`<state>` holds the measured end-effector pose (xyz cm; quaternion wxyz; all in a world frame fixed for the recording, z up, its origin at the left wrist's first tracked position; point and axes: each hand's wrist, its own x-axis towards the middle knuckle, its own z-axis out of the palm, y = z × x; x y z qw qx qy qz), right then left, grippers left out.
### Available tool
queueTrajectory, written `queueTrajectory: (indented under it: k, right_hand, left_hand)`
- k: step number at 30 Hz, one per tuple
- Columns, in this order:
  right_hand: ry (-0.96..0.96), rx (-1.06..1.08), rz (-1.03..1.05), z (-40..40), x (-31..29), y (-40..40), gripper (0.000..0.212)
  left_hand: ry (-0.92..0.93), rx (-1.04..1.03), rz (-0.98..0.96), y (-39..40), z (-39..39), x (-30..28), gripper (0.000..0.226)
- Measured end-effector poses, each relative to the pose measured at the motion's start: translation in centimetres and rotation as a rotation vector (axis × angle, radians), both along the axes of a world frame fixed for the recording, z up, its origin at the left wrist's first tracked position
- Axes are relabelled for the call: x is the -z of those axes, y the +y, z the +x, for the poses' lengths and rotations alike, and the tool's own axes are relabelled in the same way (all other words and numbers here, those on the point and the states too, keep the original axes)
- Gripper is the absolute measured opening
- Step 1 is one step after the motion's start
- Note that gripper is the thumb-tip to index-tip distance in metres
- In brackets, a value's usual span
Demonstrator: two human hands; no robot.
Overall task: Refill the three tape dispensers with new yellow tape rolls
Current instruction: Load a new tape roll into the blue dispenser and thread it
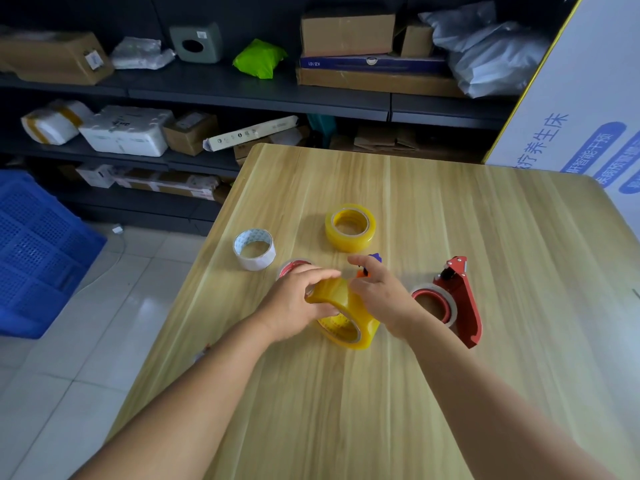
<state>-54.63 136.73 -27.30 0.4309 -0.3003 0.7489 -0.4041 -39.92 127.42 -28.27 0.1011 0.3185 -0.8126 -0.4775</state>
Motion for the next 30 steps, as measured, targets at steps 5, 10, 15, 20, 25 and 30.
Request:
queueTrajectory:
  k: [5, 10, 15, 20, 25, 30]
  right_hand:
    - [0.045, 0.006, -0.022, 0.1, 0.1, -0.5, 0.038]
    - [0.185, 0.003, 0.039, -0.1, 0.6, -0.1, 0.035]
    - [0.529, -0.155, 0.315, 0.0, 1.4, 1.3, 0.048]
    - [0.517, -0.241, 0.414, 0.3, 2.6, 2.5, 0.036]
    - [0.619, -0.281, 0.456, -0.4, 2.6, 3.4, 0.037]
    - [0.708, -0.359, 0.474, -1.3, 2.3, 4.6, 0.040]
  left_hand:
    - [-0.038, -0.028, -0.036, -0.4, -0.2, 0.2, 0.057]
    - [-0.139, -0.094, -0.049, -1.2, 0.2, -0.1, 0.042]
    - [-0.258, -0.107, -0.023, -1.7, 0.7, -0.4, 0.030]
    - [-0.317, -0.128, 0.031, -1.5, 0.1, 0.6, 0.018]
    - [-0.355, -0.148, 0.084, -1.3, -1.3, 2.4, 0.034]
    - [-0.383, -0.167, 0.121, -0.7, -2.1, 3.1, 0.039]
